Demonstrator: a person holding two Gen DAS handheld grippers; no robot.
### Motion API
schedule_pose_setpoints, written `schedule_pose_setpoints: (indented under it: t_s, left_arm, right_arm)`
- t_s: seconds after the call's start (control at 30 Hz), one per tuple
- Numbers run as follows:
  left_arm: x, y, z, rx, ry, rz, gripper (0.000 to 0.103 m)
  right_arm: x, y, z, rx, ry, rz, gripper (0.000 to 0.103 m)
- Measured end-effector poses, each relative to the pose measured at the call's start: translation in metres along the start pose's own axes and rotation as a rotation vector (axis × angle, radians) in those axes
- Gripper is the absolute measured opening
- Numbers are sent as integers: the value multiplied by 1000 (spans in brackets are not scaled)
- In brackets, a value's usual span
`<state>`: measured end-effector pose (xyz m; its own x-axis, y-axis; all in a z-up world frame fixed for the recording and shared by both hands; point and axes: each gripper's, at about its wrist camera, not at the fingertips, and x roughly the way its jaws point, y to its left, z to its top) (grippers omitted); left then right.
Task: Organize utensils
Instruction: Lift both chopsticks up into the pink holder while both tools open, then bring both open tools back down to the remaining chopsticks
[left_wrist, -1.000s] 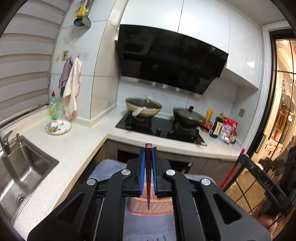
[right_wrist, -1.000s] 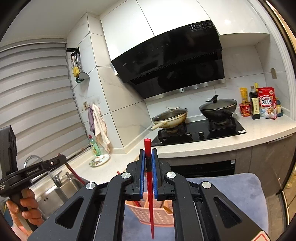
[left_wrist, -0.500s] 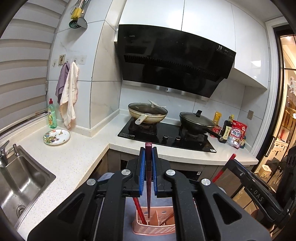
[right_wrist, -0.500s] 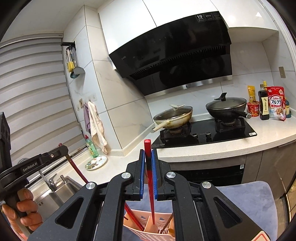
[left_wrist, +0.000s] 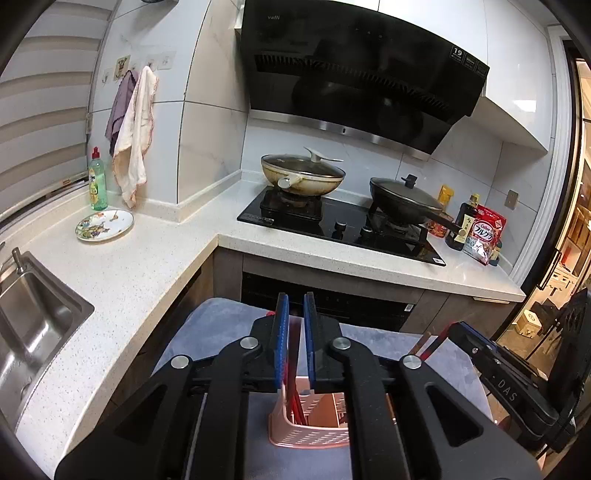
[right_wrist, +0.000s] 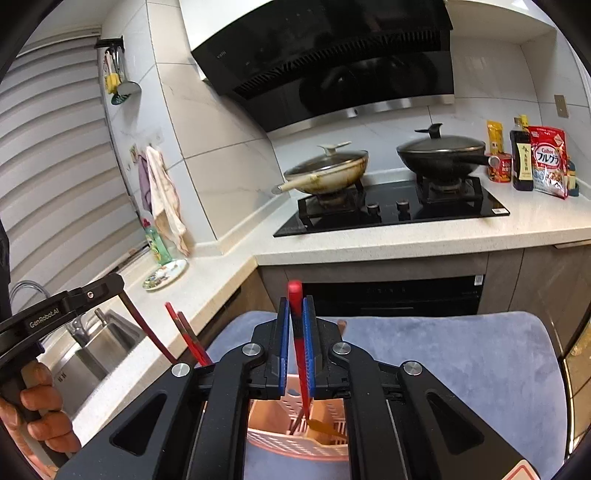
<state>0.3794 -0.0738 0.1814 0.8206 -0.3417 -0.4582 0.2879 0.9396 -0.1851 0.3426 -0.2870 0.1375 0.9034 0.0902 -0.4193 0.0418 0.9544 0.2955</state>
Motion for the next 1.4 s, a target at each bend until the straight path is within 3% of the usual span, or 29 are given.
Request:
schedule_pose_setpoints:
  t_s: [0.07, 0.1, 0.13, 0.57, 0.9, 1.2, 1.4]
  left_arm:
    - [-1, 2, -3, -4, 2, 6, 24]
    - [-3, 4, -3, -10, 0, 15, 41]
    - [-6, 4, -4, -16, -6, 23, 51]
    - [-70, -19, -18, 90, -42, 118, 56]
    - [-115, -32, -51, 151, -13, 172, 56]
    - [-151, -32, -104, 190, 22, 211, 61]
    - [-158, -20, -153, 188, 99, 225, 62]
  right_arm:
    - [-3, -1, 0, 4, 2, 1, 12]
    - [-6, -2, 1, 6, -1, 3, 12]
    - [-8, -1, 2, 6, -4, 1, 12]
    - [-87, 16, 4, -42, -70, 28, 27]
    - [-153, 19, -27, -65, -67, 28, 27]
    - [-191, 28, -95, -125, 17, -12, 27]
    - [-202, 22, -162, -114, 135, -28, 27]
